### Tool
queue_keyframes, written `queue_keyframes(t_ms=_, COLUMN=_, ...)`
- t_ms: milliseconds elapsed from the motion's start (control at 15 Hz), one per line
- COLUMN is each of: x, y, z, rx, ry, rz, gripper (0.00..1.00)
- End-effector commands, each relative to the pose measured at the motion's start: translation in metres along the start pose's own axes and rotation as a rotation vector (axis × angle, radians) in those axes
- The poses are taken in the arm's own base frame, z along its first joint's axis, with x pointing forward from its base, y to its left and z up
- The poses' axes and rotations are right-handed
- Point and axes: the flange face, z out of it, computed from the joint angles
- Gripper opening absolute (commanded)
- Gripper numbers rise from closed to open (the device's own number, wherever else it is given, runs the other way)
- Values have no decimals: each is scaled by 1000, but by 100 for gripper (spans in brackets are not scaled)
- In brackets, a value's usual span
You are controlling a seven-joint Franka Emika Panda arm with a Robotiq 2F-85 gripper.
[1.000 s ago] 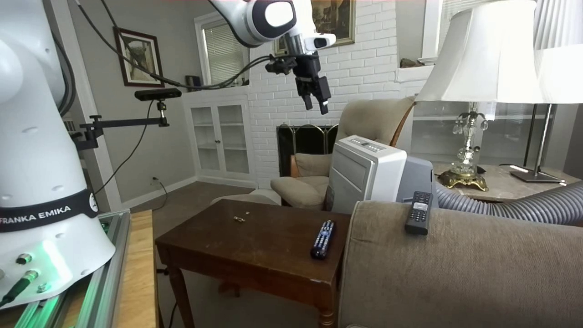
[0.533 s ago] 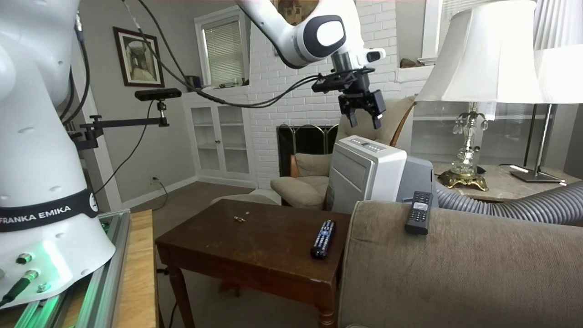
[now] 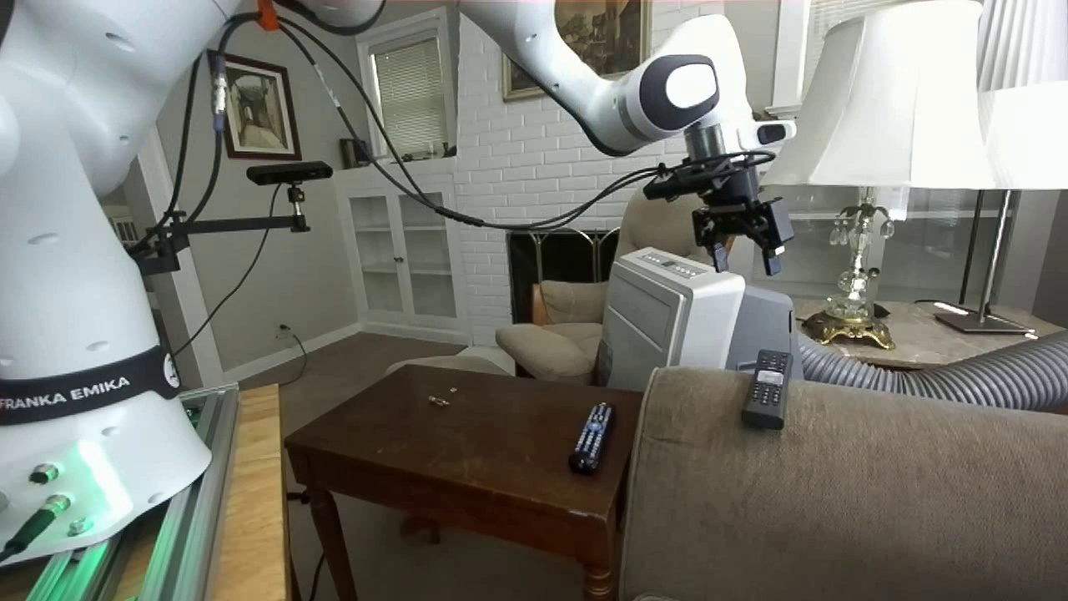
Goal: Move the remote on the sofa to the table
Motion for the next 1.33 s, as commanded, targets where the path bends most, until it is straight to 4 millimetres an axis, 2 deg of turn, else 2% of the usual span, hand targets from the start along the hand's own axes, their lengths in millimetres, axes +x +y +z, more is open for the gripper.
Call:
queue_keyframes(t_ms=0, x=3, y=4, z=6, rx=-4, ry=-2, rz=4, gripper=100)
queue_keyframes(t_ms=267, x=-1, y=1, z=4, rx=18, ry=-20, rz=-21, gripper=100)
queue_keyframes(t_ms=400, x=2, y=2, z=11, rx=7, ry=-5, rz=-78, gripper=100)
queue_keyframes(t_ms=667, x=5, y=21, z=30, rx=-2, ry=-57, rz=-254, gripper=100)
queue_keyframes(t_ms=1000, x=7, y=51, z=71, rx=19, ry=-131, rz=-323, gripper=100)
queue_keyframes(t_ms=1267, x=0, y=57, z=116, rx=64, ry=-189, rz=-342, gripper=100)
